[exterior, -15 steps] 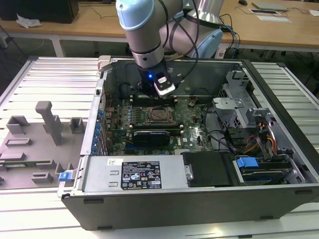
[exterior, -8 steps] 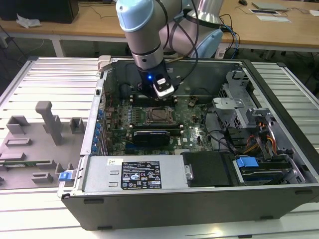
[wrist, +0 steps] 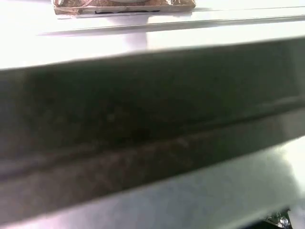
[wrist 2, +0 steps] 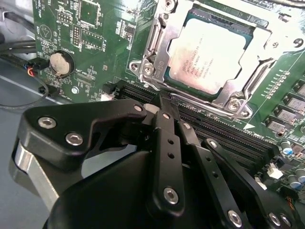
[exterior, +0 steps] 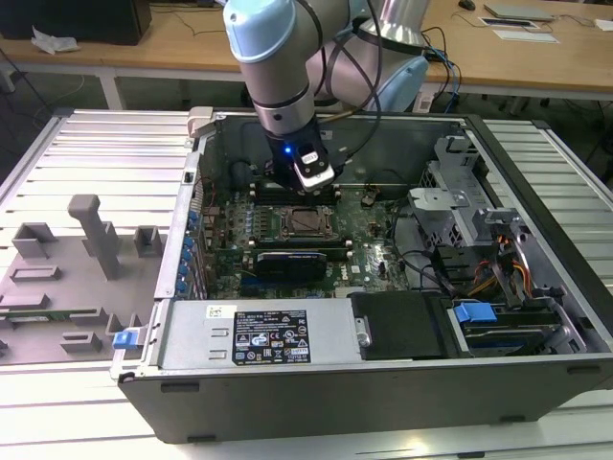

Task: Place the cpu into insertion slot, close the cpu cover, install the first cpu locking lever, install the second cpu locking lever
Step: 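Install the first cpu locking lever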

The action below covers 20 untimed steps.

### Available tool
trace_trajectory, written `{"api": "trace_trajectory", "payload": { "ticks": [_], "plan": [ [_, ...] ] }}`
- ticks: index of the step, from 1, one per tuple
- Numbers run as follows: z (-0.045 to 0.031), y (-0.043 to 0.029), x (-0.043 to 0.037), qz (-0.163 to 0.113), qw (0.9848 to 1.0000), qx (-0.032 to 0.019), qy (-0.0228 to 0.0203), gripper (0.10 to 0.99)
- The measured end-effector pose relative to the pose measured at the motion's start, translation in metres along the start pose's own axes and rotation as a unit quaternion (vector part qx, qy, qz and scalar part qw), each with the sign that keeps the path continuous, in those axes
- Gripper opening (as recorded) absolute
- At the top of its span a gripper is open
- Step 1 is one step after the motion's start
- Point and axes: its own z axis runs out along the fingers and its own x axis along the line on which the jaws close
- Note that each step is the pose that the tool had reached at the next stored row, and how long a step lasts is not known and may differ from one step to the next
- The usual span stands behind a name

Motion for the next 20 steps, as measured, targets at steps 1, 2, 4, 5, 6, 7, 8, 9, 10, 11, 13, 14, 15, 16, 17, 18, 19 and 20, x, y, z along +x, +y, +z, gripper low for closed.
{"api": "trace_trajectory", "payload": {
  "ticks": [1, 2, 4, 5, 6, 7, 8, 9, 10, 11, 13, 14, 15, 16, 17, 18, 19, 20],
  "plan": [
    [0.0001, 0.0000, -0.0004, 0.000, 1.0000, 0.0000, 0.0000, 0.106],
    [0.0002, -0.0001, -0.0005, 0.000, 1.0000, -0.0001, 0.0000, 0.106],
    [0.0002, -0.0009, -0.0009, 0.000, 1.0000, -0.0002, -0.0001, 0.106],
    [0.0001, -0.0017, -0.0011, 0.000, 1.0000, -0.0002, -0.0001, 0.106],
    [0.0000, -0.0022, -0.0012, 0.000, 1.0000, -0.0001, 0.0000, 0.106],
    [-0.0001, -0.0028, -0.0014, 0.000, 1.0000, -0.0001, -0.0001, 0.106],
    [-0.0001, -0.0032, -0.0014, 0.000, 1.0000, -0.0001, -0.0001, 0.106],
    [-0.0001, -0.0034, -0.0015, 0.000, 1.0000, -0.0001, -0.0001, 0.106],
    [-0.0002, -0.0035, -0.0015, 0.000, 1.0000, 0.0000, 0.0000, 0.106],
    [-0.0002, -0.0037, -0.0015, 0.000, 1.0000, 0.0000, 0.0000, 0.106],
    [-0.0003, -0.0042, -0.0017, 0.000, 1.0000, 0.0000, 0.0000, 0.106],
    [-0.0003, -0.0043, -0.0017, 0.000, 1.0000, 0.0000, -0.0001, 0.106],
    [-0.0003, -0.0045, -0.0017, 0.000, 1.0000, -0.0001, 0.0000, 0.106],
    [-0.0004, -0.0049, -0.0018, 0.000, 1.0000, -0.0001, 0.0000, 0.106],
    [-0.0004, -0.0050, -0.0019, 0.000, 1.0000, -0.0001, 0.0000, 0.106],
    [-0.0004, -0.0050, -0.0019, 0.000, 1.0000, 0.0000, 0.0000, 0.106],
    [-0.0005, -0.0051, -0.0019, 0.000, 1.0000, -0.0005, 0.0001, 0.106],
    [-0.0005, -0.0051, -0.0019, 0.000, 1.0000, -0.0022, 0.0005, 0.106]
  ]
}}
